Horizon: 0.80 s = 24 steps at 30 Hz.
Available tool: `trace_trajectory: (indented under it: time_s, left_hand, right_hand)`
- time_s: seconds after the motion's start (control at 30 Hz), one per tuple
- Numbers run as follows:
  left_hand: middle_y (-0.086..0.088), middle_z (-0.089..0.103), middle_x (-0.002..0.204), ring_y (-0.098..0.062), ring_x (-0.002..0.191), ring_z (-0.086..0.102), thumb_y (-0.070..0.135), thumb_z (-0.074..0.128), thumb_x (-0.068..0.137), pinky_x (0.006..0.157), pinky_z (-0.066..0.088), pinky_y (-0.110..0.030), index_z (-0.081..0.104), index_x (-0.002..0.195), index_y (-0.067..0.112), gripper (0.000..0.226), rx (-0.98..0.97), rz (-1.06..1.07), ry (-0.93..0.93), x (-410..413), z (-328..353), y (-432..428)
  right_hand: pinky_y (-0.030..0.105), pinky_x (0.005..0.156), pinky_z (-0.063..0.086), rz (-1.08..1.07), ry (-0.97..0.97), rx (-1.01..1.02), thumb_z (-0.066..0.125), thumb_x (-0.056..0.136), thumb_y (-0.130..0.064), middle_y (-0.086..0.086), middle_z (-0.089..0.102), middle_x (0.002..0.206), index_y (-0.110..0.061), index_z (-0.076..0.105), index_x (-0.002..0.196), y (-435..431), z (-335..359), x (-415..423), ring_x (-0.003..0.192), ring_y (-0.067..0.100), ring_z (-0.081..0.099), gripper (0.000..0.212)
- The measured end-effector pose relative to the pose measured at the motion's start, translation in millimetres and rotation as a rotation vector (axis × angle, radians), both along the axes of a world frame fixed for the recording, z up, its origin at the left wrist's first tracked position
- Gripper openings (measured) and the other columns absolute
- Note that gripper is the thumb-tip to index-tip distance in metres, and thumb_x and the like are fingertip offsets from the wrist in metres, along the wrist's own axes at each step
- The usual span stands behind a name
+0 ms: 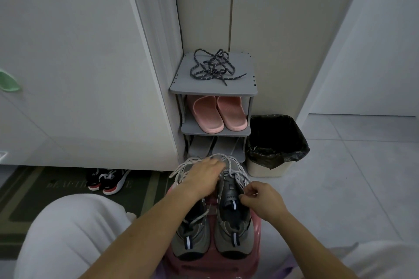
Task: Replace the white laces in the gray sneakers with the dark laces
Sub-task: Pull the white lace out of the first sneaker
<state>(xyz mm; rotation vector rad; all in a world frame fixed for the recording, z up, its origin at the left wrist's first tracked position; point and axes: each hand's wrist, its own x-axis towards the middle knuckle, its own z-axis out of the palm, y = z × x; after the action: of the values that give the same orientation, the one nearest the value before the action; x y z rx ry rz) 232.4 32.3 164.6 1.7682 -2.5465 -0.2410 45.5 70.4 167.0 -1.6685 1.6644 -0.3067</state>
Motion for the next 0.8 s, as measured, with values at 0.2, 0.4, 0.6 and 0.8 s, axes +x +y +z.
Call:
trace_trajectory:
  time_s: [0.2,0.4,0.6,0.8]
  left_hand:
    - [-0.011,0.053,0.117,-0.03,0.108,0.054,0.002,0.045,0.09,0.09,0.043,-0.037,0.059,0.115,0.011,0.029,0.126,0.139,0.091,-6.6,-2.7,0.3]
    - [-0.011,0.052,0.123,-0.029,0.112,0.053,0.001,0.047,0.088,0.094,0.043,-0.034,0.062,0.118,0.014,0.036,0.21,0.252,0.154,-8.8,-4.2,-3.3]
    - [-0.009,0.051,0.125,-0.027,0.116,0.051,0.004,0.046,0.09,0.098,0.041,-0.032,0.063,0.121,0.018,0.038,0.315,0.27,0.192,-3.2,-0.9,-6.7]
    - [-0.006,0.058,0.12,-0.022,0.11,0.056,0.011,0.043,0.092,0.092,0.041,-0.026,0.068,0.112,0.017,0.032,0.385,0.29,0.244,9.6,13.1,-9.8]
  right_hand:
    - [0.019,0.066,0.042,-0.007,-0.001,0.0,0.067,0.08,-0.03,-0.009,0.064,0.084,-0.025,0.06,0.086,-0.7,-3.1,-0.4,0.086,0.012,0.061,0.01]
    - [0.023,0.072,0.045,-0.005,-0.015,0.006,0.067,0.081,-0.029,-0.008,0.062,0.084,-0.026,0.058,0.084,-1.6,-3.3,-0.5,0.086,0.013,0.061,0.01]
    - [0.021,0.067,0.042,-0.001,-0.01,0.007,0.066,0.08,-0.029,-0.011,0.061,0.081,-0.028,0.056,0.082,-0.8,-1.9,-0.7,0.084,0.012,0.06,0.01]
    - [0.019,0.068,0.044,-0.018,-0.045,0.005,0.068,0.08,-0.028,-0.008,0.063,0.083,-0.026,0.058,0.083,-1.4,-5.0,-0.9,0.083,0.011,0.061,0.01]
